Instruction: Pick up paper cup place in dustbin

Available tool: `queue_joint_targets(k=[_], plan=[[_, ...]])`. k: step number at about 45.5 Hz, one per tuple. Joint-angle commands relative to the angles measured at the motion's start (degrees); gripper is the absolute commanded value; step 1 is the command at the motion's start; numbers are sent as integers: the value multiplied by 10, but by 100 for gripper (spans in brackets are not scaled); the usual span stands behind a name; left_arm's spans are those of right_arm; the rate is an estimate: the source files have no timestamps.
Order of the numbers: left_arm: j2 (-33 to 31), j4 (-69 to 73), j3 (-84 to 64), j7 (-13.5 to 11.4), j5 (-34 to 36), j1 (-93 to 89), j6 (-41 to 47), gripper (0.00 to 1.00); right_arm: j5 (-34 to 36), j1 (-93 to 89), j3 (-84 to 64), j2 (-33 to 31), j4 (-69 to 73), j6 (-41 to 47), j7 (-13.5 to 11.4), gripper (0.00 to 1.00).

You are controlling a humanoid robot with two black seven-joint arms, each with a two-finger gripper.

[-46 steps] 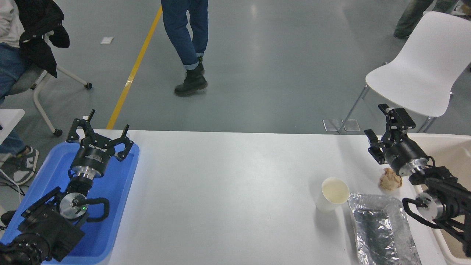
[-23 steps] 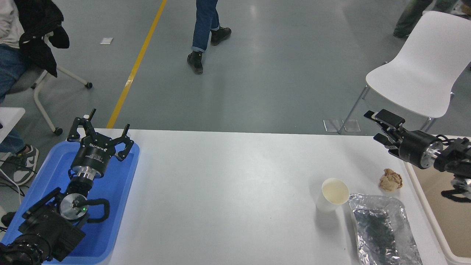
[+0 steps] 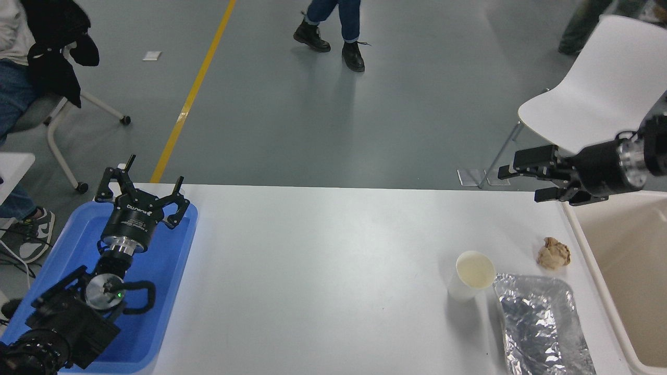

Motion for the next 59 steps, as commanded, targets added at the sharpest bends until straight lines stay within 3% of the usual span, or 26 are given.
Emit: queue_joint_targets(k=[1,6,10,15,18,28,31,37,52,59], plan=[[0,0,0,-1,0,1,0,100,-126,119,-21,84,28,92,-1,100],[0,0,0,-1,-1,1,0,100,-136,152,-9,101,36,92,-1,100],[0,0,0,-1,-1,1,0,100,-136,165,5,106,40,92,-7,93],[0,0,0,-1,-1,1,0,100,-141,189,-4,124,49,92,-56,91],[0,0,0,-1,-1,1,0,100,-141,205,-19,135,53,92,-69,91],[0,0,0,-1,-1,1,1,100,-139,246,-45,137,53,92,-69,93],[0,0,0,-1,-1,0,0,100,-132,240,-45,136,52,92,-68,99],[0,0,0,0,0,0,0,100,-128,219,-41,136,53,92,-67,100],[0,0,0,1,0,0,0,100,-15,222,-53,116,47,92,-67,100],[0,0,0,1,0,-1,0,100,1,181,-45,125,46,92,-70,100]])
